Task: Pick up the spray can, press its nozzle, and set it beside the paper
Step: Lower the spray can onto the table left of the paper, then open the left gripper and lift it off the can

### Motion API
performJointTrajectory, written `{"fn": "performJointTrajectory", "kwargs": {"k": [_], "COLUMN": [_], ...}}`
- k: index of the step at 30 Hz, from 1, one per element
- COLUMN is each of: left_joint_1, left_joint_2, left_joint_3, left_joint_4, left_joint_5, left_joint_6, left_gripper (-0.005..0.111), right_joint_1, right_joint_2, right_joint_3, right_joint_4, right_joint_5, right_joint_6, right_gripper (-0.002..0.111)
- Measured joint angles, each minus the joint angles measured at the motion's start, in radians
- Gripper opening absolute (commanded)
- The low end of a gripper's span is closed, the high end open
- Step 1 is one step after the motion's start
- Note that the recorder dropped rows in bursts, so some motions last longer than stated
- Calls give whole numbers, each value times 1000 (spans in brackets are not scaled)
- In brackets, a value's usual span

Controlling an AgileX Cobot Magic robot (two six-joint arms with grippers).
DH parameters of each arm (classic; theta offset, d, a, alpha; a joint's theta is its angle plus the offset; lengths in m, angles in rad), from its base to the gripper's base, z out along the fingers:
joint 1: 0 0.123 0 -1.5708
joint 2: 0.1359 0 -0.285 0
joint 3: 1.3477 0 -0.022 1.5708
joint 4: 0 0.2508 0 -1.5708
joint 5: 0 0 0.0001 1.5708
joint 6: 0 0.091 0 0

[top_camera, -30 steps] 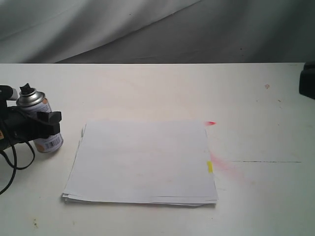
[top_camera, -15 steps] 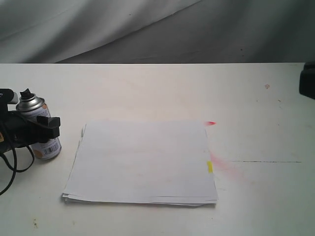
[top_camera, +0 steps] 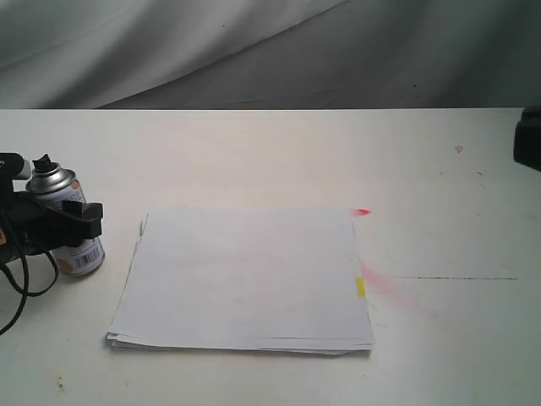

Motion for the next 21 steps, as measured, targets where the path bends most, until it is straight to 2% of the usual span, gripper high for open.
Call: {"fn": "performJointTrajectory", "kwargs": {"k": [2,4,15,21], "left_joint_1": [0,0,0,0], "left_joint_2": [0,0,-5,-99], "left_joint_3": [0,0,0,0], "left_joint_4": [0,0,0,-7], "left_joint_5": [0,-6,-19,-19], "left_joint_6": [0,0,0,0], "left_gripper": [70,75,74,74], "right_joint_1": [0,0,0,0], "right_joint_2": [0,0,0,0], "right_joint_3": [0,0,0,0], "right_joint_4": [0,0,0,0], "right_joint_5": [0,0,0,0], "right_joint_6": [0,0,0,0], "right_gripper": [0,0,0,0]}}
